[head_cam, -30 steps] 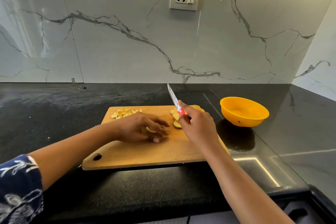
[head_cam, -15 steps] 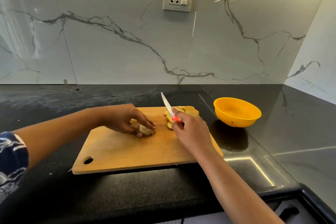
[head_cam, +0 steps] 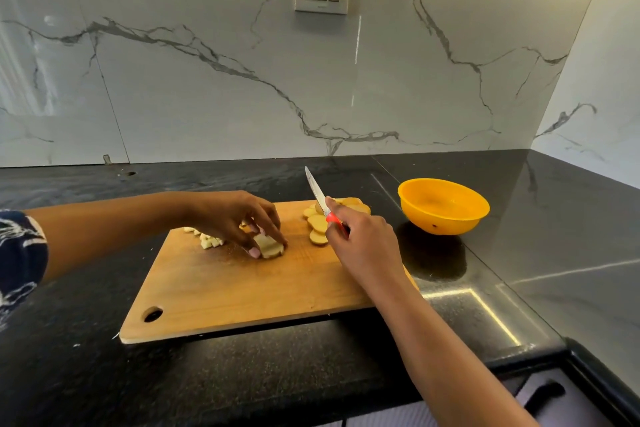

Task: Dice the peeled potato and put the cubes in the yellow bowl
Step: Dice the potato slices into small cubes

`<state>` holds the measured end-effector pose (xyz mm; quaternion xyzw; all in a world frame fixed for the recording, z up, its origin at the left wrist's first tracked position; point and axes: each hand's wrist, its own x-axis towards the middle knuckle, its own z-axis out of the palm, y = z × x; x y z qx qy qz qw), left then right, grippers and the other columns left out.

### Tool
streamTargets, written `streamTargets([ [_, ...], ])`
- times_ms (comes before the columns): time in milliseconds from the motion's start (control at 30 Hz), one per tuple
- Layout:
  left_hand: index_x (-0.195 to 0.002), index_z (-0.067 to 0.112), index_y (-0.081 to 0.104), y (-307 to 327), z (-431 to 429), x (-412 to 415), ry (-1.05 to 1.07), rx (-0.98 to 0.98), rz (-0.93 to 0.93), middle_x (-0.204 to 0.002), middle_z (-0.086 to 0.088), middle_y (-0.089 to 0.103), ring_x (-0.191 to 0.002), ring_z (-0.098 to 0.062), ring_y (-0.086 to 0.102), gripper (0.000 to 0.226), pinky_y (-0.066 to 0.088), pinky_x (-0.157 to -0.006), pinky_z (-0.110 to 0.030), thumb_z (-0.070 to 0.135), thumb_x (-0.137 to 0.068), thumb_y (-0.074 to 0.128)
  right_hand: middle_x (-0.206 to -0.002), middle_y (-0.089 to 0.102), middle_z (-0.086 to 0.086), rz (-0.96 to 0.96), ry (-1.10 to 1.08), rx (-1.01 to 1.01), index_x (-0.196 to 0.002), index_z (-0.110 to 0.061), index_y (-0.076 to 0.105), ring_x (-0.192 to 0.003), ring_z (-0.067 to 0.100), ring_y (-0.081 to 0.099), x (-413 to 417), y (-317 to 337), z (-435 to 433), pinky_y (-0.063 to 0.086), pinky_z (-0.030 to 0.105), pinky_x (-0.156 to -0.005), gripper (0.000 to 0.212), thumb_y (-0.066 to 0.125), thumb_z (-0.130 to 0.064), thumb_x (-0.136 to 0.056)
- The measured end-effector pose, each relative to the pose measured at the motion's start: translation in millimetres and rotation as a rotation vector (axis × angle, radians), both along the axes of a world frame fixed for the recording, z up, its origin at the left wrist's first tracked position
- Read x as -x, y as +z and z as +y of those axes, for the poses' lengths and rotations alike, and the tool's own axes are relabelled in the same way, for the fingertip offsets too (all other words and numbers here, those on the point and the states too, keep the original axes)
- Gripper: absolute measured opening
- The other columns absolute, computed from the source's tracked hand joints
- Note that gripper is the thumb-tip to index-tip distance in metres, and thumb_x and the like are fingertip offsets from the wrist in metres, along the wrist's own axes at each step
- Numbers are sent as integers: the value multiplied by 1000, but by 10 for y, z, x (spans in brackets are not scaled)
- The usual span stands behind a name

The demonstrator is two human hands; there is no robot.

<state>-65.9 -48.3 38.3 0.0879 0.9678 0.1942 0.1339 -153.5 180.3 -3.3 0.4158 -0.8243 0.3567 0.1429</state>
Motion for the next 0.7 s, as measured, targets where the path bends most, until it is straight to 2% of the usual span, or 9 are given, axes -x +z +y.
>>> streamTargets([
  [167, -106, 42, 62, -18, 97, 21, 141, -27, 84, -106, 16, 56, -94, 2, 54, 43, 48, -80, -14, 53, -65, 68, -91, 71, -4, -5, -11, 0, -140, -29, 46, -71, 9, 58, -2, 3, 3, 50, 22, -65, 43, 51, -31, -97],
  [300, -109, 30, 66, -115, 195, -16, 329, 23, 183, -101, 11, 59, -90, -5, 56, 39, 48, -77, -17, 43, -73, 73, -93, 70, -4, -8, -22, -14, -139, -29, 47, -72, 9, 57, 2, 2, 12, 46, 21, -64, 43, 51, -31, -97],
  [367, -112, 22, 67, -186, 258, -63, 450, 66, 255, -99, 10, 59, -88, -6, 56, 46, 47, -76, -18, 46, -73, 72, -97, 71, -4, -16, -23, -30, -140, -29, 47, -72, 7, 55, -6, 6, 18, 42, 19, -64, 43, 51, -30, -97],
  [467, -112, 21, 68, -303, 398, -124, 587, 155, 384, -98, 10, 60, -87, -6, 55, 52, 49, -77, -22, 55, -73, 67, -105, 70, -5, -12, -20, -57, -140, -28, 46, -74, 6, 55, -22, 12, 21, 42, 15, -65, 43, 51, -31, -97],
  [533, -113, 22, 67, -354, 484, -160, 610, 281, 465, -103, 8, 62, -90, -7, 53, 57, 46, -79, -22, 63, -74, 59, -109, 69, -4, -22, -11, -86, -140, -28, 46, -76, 5, 54, -42, 20, 24, 37, 11, -61, 44, 51, -31, -97],
  [600, -120, 25, 62, -372, 513, -197, 591, 419, 501, -117, 6, 61, -103, -10, 52, 64, 40, -89, -26, 69, -75, 50, -111, 69, -3, -57, 14, -112, -140, -27, 47, -77, 4, 51, -74, 34, 29, 32, 9, -56, 44, 52, -31, -97],
  [700, -137, 27, 46, -364, 471, -324, 600, 463, 490, -135, 5, 53, -125, -14, 46, 77, 30, -106, -34, 73, -75, 43, -105, 69, -3, -123, 100, -158, -138, -28, 50, -74, 5, 52, -118, 62, 72, 33, 11, -54, 42, 52, -30, -96],
])
